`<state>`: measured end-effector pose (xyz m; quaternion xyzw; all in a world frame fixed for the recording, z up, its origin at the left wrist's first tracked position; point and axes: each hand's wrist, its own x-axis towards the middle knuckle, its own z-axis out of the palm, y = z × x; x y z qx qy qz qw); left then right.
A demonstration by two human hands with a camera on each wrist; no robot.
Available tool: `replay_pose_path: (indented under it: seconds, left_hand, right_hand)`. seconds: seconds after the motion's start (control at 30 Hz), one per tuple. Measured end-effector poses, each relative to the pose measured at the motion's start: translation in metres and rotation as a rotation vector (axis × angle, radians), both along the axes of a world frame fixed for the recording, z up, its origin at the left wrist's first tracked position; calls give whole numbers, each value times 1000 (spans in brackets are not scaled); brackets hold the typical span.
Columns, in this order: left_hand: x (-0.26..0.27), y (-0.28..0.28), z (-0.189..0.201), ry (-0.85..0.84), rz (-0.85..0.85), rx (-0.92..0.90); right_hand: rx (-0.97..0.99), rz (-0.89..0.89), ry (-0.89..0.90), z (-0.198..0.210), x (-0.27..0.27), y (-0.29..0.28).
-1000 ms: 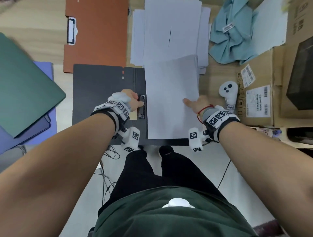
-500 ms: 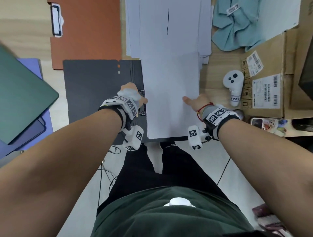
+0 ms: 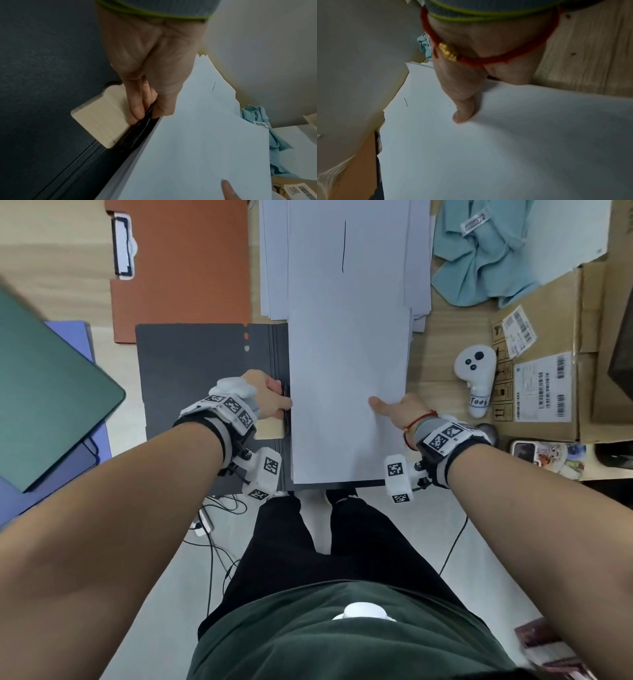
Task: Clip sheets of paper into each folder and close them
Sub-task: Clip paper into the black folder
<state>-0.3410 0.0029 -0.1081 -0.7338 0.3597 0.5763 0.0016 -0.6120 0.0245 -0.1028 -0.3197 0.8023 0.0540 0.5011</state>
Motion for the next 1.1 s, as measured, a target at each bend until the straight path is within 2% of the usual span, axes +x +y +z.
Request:
replay_pose_path:
  seconds: [0.17, 0.47, 0.87, 1.1]
  left_hand:
    - [6, 1, -5, 77, 116, 32]
    - [3, 4, -5, 177, 188, 16]
    - [6, 2, -18, 43, 79, 3]
    - [6, 1, -18, 52, 108, 17]
  right_hand:
    - [0, 8, 15, -2, -1, 4]
    - [25, -3, -39, 0, -1, 9]
    - [2, -50, -41, 1, 4, 11]
    - [-28, -52, -37, 2, 4, 2]
